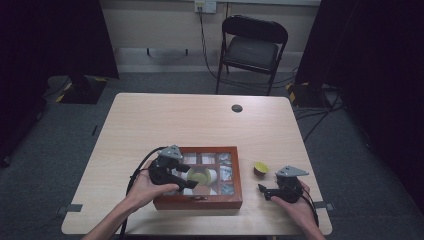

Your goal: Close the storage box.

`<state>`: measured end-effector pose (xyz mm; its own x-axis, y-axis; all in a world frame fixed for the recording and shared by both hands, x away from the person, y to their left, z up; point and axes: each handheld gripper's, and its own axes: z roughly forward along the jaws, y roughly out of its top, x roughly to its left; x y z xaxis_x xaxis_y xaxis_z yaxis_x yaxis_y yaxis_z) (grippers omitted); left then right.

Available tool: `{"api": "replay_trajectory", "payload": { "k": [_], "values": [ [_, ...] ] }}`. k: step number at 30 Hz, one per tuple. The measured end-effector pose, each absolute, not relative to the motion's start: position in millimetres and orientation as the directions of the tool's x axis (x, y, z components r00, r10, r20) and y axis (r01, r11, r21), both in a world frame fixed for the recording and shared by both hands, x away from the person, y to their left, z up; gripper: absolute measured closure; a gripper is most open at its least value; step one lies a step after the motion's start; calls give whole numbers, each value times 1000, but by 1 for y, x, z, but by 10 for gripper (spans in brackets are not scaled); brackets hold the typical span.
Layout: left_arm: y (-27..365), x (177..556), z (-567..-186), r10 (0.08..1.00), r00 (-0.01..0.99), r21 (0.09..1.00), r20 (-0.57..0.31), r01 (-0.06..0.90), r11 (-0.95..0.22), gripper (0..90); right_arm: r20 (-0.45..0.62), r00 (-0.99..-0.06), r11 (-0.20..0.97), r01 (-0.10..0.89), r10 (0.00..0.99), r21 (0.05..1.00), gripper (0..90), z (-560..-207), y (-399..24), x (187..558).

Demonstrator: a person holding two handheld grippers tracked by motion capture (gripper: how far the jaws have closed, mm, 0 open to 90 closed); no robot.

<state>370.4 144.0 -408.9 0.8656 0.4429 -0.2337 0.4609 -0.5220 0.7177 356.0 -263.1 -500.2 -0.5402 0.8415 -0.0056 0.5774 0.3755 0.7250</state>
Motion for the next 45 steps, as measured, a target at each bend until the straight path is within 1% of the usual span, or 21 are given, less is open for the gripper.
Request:
{"api": "replay_trajectory", "payload": {
  "k": [4,11,15,18,23,28,29,30,33,37,42,43,44,45],
  "values": [
    [155,371,-409,466,858,719,-215,462,-519,290,-5,-540,375,578,842,725,140,-500,-263,356],
    [180,371,-408,524,822,743,-223,491,-455,246,-7,-540,376,577,842,726,140,-500,-263,356],
    [191,368,-408,524,823,757,-217,481,-442,216,-6,-537,373,579,844,725,140,-500,-263,356],
    [200,366,-407,533,820,762,-208,477,-438,210,-6,-536,373,579,844,725,140,-500,-263,356],
    [218,364,-408,581,790,771,-196,490,-406,210,-6,-537,373,579,844,725,140,-500,-263,356],
    [231,363,-408,606,770,770,-202,507,-388,208,-6,-536,373,579,844,725,140,-500,-263,356],
    [237,362,-410,627,758,761,-180,511,-398,206,-6,-536,373,579,844,725,140,-500,-263,356],
    [237,362,-410,627,758,761,-180,511,-398,202,-6,-536,373,579,844,725,140,-500,-263,356],
    [248,359,-413,658,737,756,-156,518,-400,193,-6,-536,373,579,844,725,140,-500,-263,356],
    [266,356,-419,707,688,753,-163,549,-362,184,-6,-533,371,581,846,725,140,-500,-263,356],
    [283,355,-429,765,627,734,-147,588,-342,180,-6,-510,355,590,860,725,140,-500,-267,356],
    [283,355,-429,765,627,734,-147,588,-342,180,-6,-510,355,590,860,725,140,-500,-267,356],
    [290,354,-433,792,594,726,-141,606,-325,180,-7,-502,351,593,865,725,140,-500,-268,356],
    [290,354,-433,792,594,726,-141,606,-325,180,-7,-502,351,593,865,725,140,-500,-268,356]
  ]
}}
